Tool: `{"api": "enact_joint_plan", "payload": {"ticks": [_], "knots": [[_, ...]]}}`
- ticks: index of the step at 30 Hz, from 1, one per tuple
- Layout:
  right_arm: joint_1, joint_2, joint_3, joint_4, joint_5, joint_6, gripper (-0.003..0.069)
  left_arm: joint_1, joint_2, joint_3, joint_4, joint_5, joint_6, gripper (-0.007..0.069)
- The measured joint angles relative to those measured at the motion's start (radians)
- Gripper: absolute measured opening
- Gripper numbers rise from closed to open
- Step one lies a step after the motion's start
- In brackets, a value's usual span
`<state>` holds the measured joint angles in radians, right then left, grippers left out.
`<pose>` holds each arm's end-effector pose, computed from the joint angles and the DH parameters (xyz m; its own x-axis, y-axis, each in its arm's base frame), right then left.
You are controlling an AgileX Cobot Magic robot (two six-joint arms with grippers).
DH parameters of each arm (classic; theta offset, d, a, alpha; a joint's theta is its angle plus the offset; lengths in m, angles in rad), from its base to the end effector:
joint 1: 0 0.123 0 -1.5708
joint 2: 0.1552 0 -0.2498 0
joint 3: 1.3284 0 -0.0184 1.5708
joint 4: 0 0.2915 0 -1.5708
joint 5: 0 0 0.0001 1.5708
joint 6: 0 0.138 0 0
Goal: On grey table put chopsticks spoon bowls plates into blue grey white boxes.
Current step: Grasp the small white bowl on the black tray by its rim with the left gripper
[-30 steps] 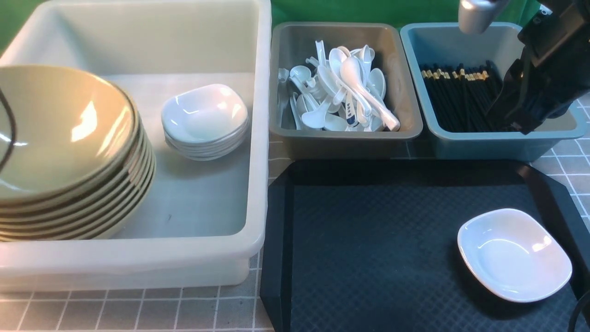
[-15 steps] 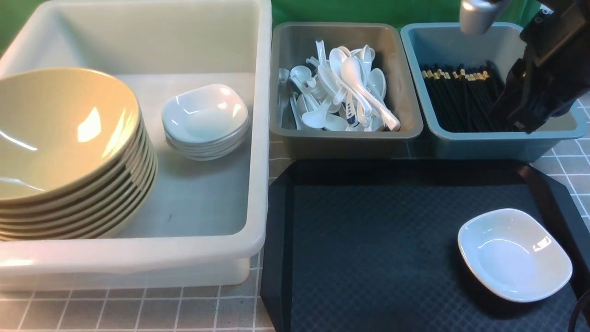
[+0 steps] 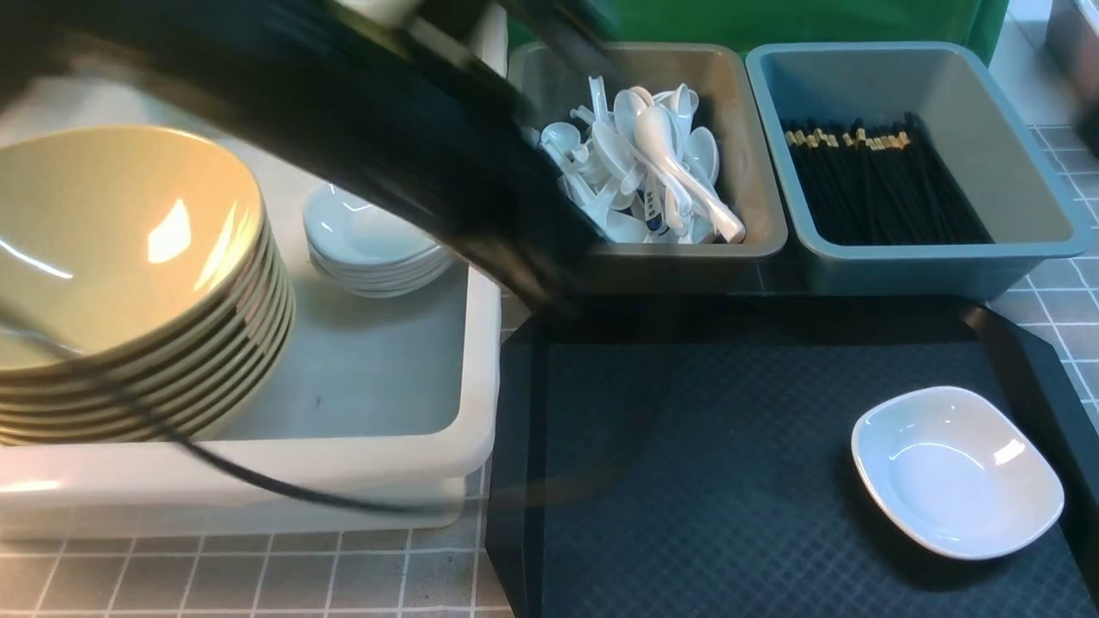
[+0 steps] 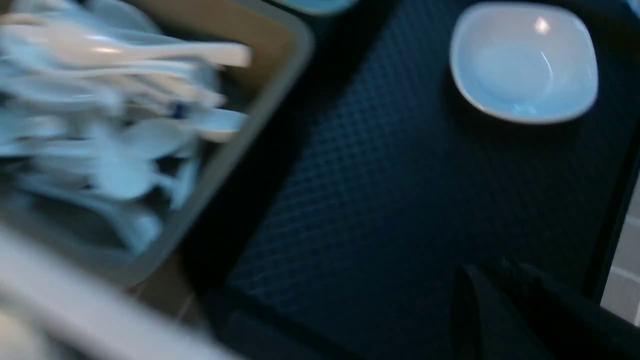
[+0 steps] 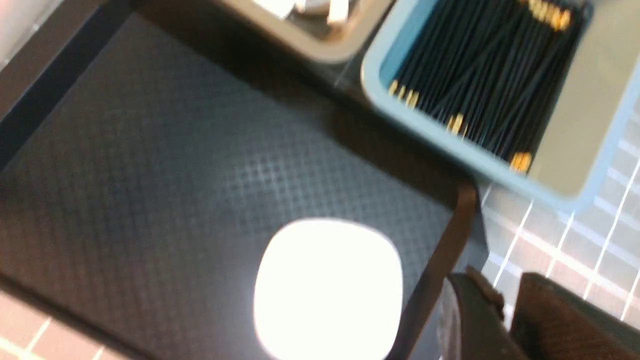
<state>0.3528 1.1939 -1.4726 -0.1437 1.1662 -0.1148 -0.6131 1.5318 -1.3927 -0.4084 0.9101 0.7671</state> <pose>0.2937 0.0888 0.3903 -0.6173 -0.4078 -0.6728 -0.3670 0.9057 -0.2122 0.3025 -0.2658 0.2701 -0.2276 0.7244 -0.6507 0.9296 0.3607 0.0764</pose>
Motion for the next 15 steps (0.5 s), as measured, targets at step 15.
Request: {"api": "enact_joint_plan", "payload": {"ticks": [15], "knots": [[0.0, -0.42, 0.414, 0.0, 0.001, 0.115, 0.0133, -0.225, 0.542, -0.416, 0.028, -0.051, -0.203, 0.0185]]}}
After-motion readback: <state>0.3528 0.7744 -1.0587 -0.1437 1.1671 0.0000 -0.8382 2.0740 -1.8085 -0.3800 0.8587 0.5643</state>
